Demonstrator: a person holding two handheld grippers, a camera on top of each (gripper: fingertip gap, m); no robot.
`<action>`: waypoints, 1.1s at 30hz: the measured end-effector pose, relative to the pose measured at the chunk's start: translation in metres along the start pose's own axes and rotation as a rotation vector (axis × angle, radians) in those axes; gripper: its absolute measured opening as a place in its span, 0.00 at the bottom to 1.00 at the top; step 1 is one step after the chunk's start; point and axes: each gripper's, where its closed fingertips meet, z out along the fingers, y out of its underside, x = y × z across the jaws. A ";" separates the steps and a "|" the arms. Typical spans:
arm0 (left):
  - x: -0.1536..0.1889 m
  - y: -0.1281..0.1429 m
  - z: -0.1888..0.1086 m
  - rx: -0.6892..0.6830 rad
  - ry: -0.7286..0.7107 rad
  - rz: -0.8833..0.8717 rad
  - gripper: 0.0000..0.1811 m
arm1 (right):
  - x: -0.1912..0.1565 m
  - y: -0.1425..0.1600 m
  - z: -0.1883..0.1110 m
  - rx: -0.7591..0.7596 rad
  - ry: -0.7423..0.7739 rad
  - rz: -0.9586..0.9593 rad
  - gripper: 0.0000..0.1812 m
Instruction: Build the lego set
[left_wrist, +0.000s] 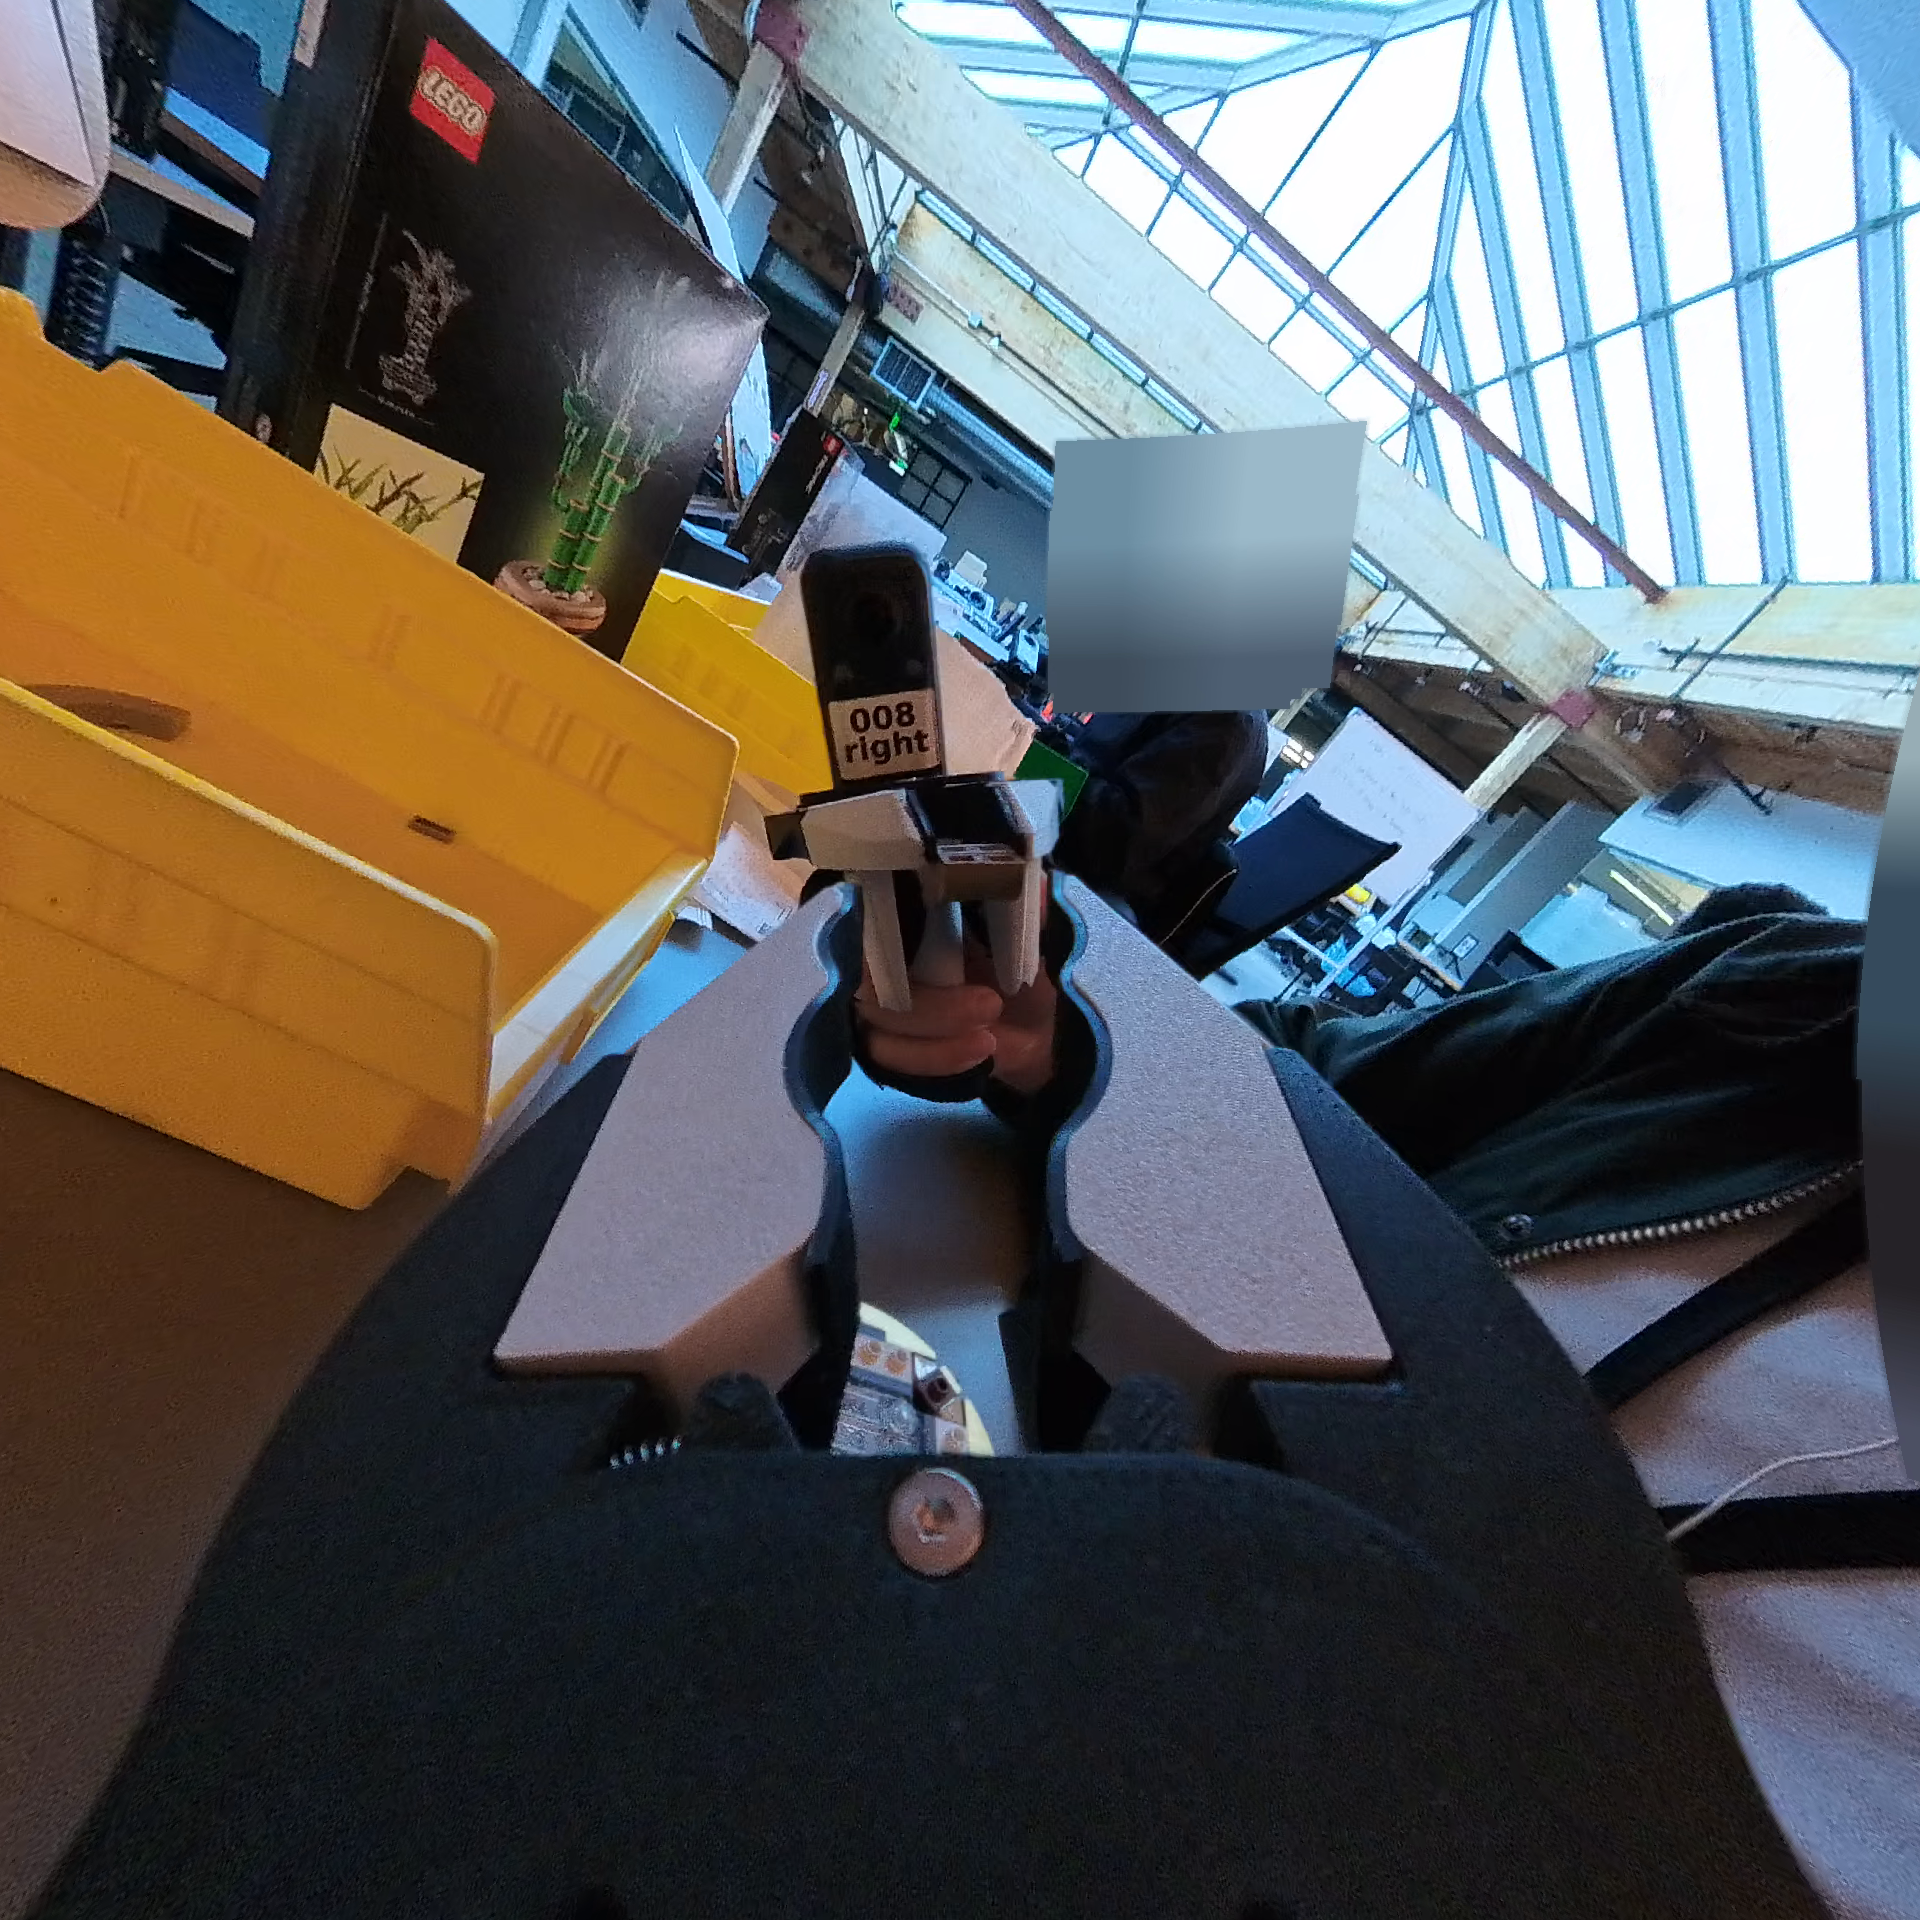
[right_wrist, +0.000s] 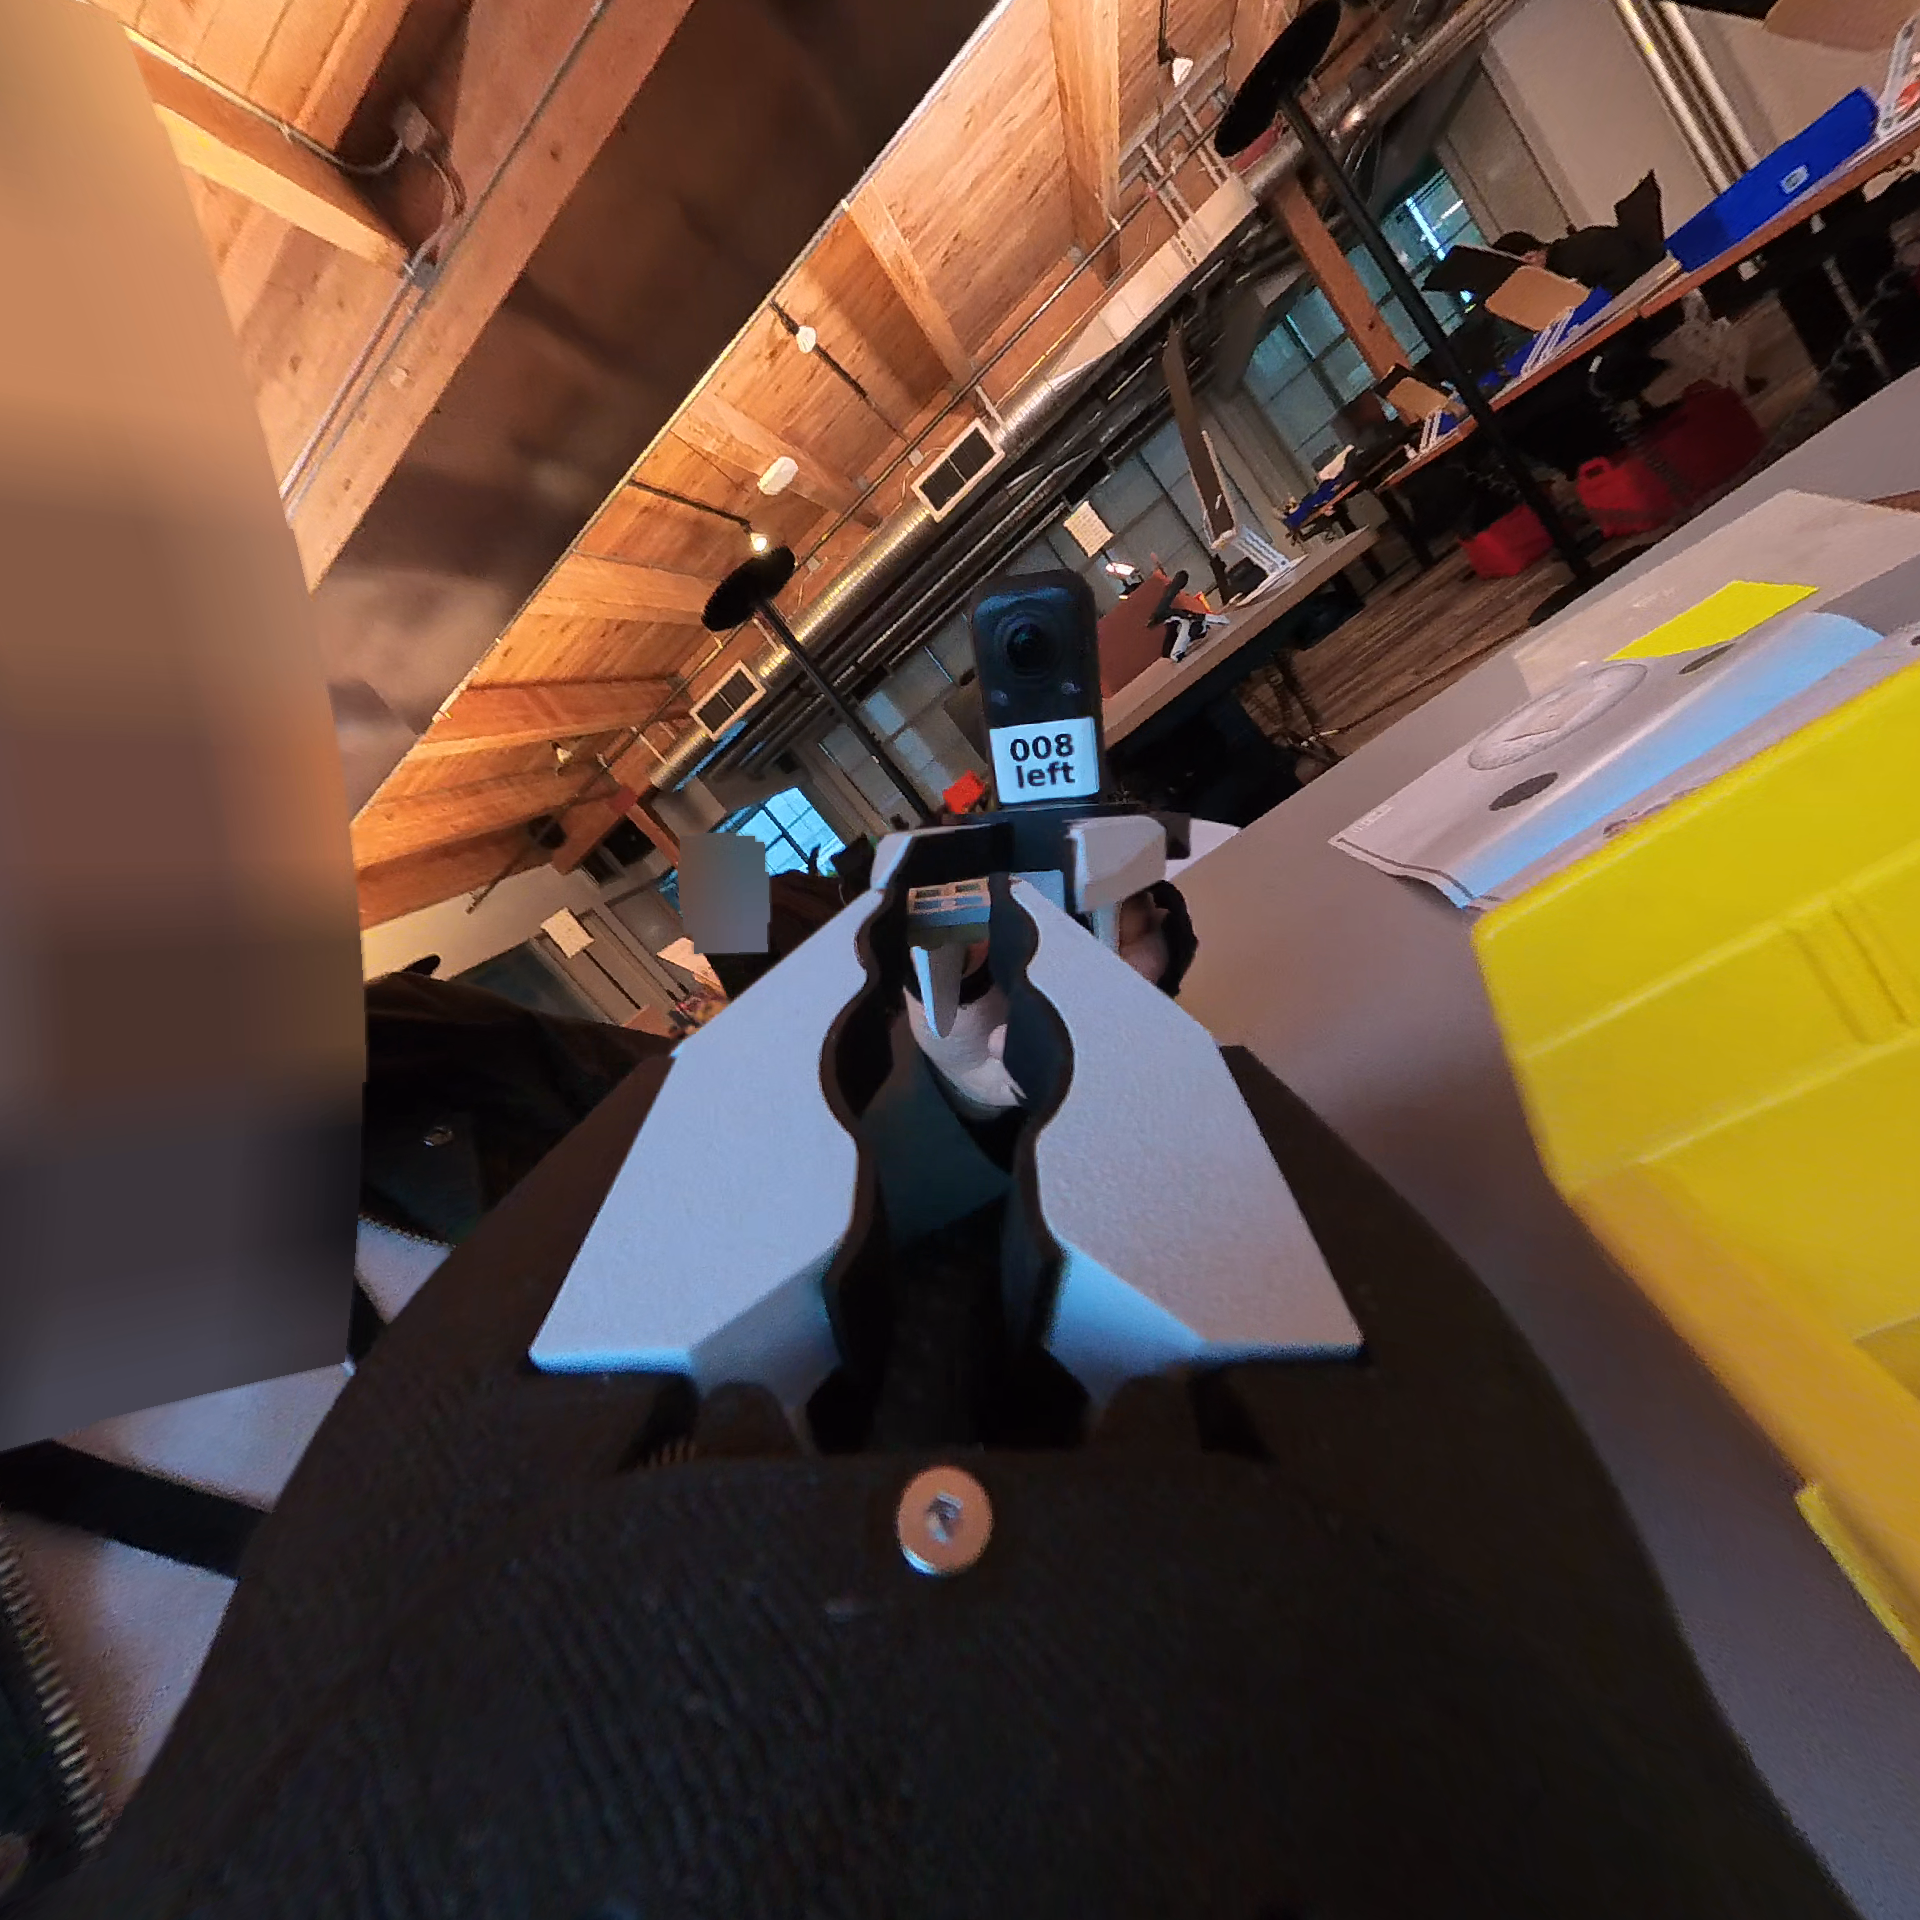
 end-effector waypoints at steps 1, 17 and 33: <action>0.000 0.001 0.001 -0.005 -0.003 0.012 0.18 | 0.000 0.002 0.001 -0.010 0.003 -0.020 0.07; 0.008 0.004 0.001 -0.028 0.007 0.136 0.08 | -0.001 0.008 0.005 -0.030 0.031 -0.147 0.08; 0.005 0.008 0.001 -0.063 -0.027 0.202 0.07 | 0.002 0.010 0.005 -0.050 0.060 -0.195 0.08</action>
